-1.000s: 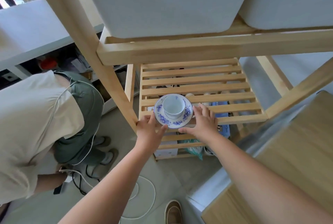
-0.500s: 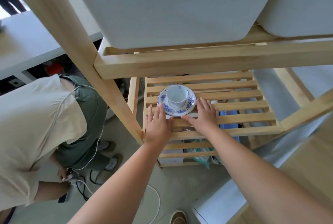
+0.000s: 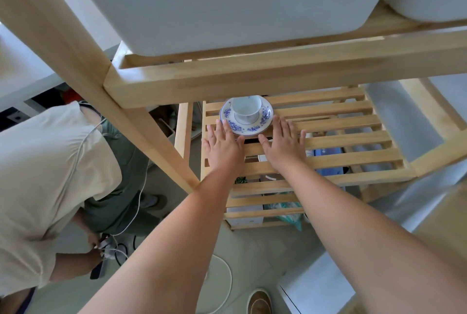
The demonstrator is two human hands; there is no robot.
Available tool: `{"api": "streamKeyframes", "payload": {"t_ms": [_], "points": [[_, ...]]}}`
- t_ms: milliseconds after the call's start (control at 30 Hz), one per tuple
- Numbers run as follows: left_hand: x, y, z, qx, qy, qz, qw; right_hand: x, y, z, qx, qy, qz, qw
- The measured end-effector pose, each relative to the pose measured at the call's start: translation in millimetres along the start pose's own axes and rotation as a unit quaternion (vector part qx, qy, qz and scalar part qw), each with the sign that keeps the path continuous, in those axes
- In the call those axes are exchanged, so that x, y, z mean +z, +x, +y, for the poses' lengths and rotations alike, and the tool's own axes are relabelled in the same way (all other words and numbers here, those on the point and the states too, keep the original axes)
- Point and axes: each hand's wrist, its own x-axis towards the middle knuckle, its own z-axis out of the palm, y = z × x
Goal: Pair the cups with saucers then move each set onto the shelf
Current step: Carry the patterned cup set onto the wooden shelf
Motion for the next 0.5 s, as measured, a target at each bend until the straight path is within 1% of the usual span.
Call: {"api": "streamKeyframes", "payload": {"t_ms": [200, 400, 500], "points": [[1, 21, 4, -0.02, 0.022, -0.001, 1.0, 0, 13, -1, -0.008, -0.048, -0.028, 0.998], [-3, 35, 8, -0.028, 0.017, -0.001, 0.999, -6, 18, -1, -0.026, -0.081, -0.07, 0.994], [-6, 30, 9, -0.037, -0.001, -0.007, 0.999, -9, 12, 4, -0.052, -0.082, -0.071, 0.993]]}}
